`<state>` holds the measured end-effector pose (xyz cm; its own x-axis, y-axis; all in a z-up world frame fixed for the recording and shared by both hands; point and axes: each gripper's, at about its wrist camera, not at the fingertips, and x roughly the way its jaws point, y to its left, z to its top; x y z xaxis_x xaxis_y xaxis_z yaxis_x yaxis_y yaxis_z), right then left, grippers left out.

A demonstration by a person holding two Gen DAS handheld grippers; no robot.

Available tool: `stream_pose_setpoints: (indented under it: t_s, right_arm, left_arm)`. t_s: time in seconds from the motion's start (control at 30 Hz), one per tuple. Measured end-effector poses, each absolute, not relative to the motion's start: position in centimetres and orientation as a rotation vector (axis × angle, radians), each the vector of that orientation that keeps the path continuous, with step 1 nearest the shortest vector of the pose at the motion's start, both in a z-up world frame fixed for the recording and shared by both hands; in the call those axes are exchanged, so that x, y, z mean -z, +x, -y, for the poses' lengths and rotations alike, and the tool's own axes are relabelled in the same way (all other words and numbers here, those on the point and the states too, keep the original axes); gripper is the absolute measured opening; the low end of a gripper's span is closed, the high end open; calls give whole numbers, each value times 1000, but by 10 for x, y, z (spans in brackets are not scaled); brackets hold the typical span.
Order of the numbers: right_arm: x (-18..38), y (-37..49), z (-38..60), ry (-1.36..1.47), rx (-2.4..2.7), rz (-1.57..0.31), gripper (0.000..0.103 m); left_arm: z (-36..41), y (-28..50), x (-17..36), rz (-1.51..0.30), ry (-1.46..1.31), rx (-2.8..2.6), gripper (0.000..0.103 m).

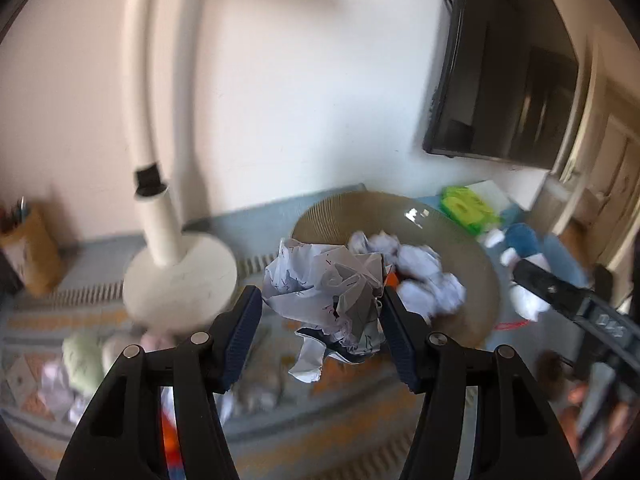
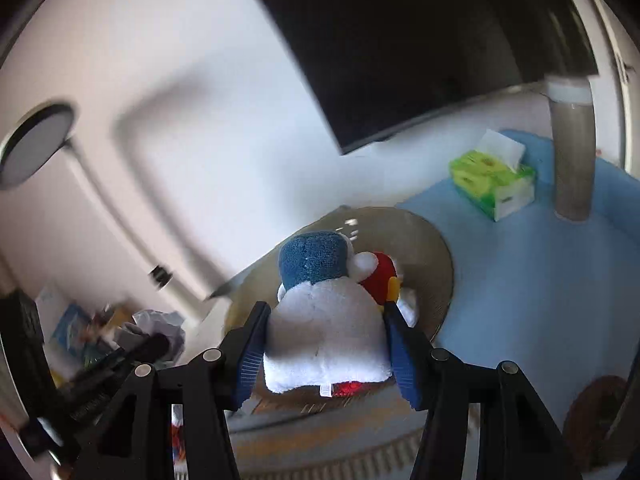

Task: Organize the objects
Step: 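Carry the paper wad and plush duck to the glass bowl and release both, then move both open grippers back to the remaining items on the rug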

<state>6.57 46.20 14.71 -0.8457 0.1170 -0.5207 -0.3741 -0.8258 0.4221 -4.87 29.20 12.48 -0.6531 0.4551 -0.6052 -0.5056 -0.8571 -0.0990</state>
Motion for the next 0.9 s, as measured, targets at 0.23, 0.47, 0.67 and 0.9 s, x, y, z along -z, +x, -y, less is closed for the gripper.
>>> stream_pose_setpoints:
  t_s: [0.23, 0.47, 0.67, 0.9]
  right_arm:
    - [-137, 43, -477, -798, -2634, -820, 67]
    - [-123, 99, -408, -783, -2803, -739, 70]
    - [-91, 109, -300, -845, -2959, -498, 102]
    - [-73, 88, -247, -934, -2882, -220, 102]
  left_arm:
    - [-322, -70, -108, -117, -939, -2365, 81]
    - [-208, 3, -105, -26, -891, -2456, 85]
    - [-71, 43, -70, -37, -940, -2828, 103]
    - [41, 25, -21, 273, -1200, -3054, 102]
